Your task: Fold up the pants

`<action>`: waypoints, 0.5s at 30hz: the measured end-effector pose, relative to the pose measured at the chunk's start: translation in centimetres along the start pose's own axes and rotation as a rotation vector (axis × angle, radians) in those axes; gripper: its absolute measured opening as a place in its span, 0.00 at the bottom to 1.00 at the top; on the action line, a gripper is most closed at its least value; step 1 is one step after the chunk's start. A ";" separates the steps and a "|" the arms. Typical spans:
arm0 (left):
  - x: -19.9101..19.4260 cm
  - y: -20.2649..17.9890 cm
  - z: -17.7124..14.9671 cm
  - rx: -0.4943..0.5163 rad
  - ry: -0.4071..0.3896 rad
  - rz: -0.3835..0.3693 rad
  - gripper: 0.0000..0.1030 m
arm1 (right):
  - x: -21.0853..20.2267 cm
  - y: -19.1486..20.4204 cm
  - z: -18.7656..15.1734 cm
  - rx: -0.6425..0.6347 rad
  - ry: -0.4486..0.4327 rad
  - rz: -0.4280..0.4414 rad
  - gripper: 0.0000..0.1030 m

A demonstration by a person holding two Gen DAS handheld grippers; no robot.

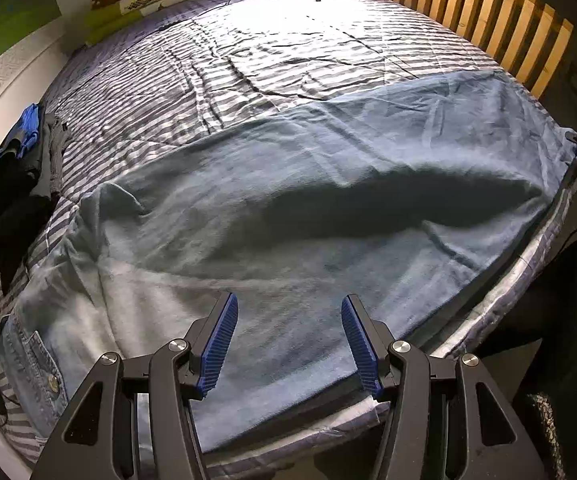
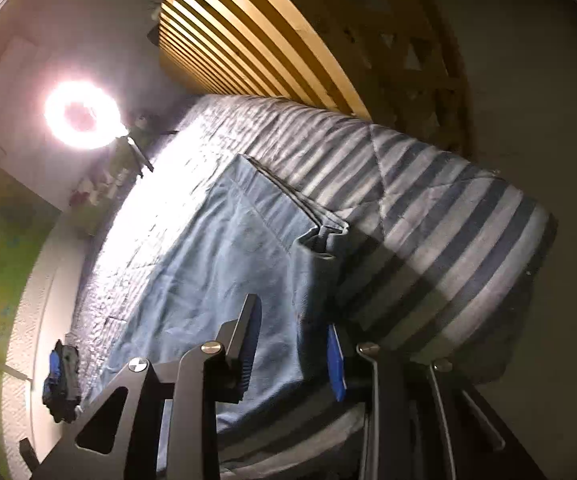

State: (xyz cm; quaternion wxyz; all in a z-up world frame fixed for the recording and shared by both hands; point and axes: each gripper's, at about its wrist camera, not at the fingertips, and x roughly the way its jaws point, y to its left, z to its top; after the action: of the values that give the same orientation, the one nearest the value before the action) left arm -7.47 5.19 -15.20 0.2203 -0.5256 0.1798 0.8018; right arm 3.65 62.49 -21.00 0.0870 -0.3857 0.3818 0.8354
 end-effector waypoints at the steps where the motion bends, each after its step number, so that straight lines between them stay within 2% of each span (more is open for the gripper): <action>1: 0.1 0.0 0.0 0.000 0.002 0.000 0.56 | 0.3 -0.3 -0.1 0.010 0.020 -0.007 0.29; 2: 0.2 0.0 -0.1 0.000 0.003 -0.002 0.56 | 0.8 -0.9 -0.5 0.033 0.050 -0.013 0.29; 5: 0.4 -0.1 -0.1 0.004 0.005 -0.007 0.56 | 1.0 -1.0 -0.7 0.061 0.037 0.010 0.30; 6: 0.4 -0.1 -0.1 0.007 0.005 -0.006 0.56 | 1.1 -0.7 -0.7 0.051 0.042 0.008 0.26; 8: 0.4 0.0 -0.1 0.002 0.003 -0.013 0.56 | 1.4 0.4 -0.5 0.021 0.051 -0.013 0.05; 9: 0.3 0.1 -0.1 -0.003 0.000 -0.017 0.56 | 1.2 1.1 -0.1 0.010 0.048 -0.012 0.05; 13: -0.8 0.2 -0.1 -0.009 -0.028 -0.049 0.56 | -2.0 3.6 0.9 -0.035 -0.062 0.051 0.04; 15: -1.3 -0.3 0.1 0.002 -0.042 -0.075 0.56 | -3.0 4.2 1.0 -0.060 -0.102 0.054 0.03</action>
State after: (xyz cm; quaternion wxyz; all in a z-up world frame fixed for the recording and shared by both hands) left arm -6.96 5.24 -14.01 0.2542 -0.5149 0.1560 0.8037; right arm 3.31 60.71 -16.10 0.0721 -0.3344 0.3620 0.8672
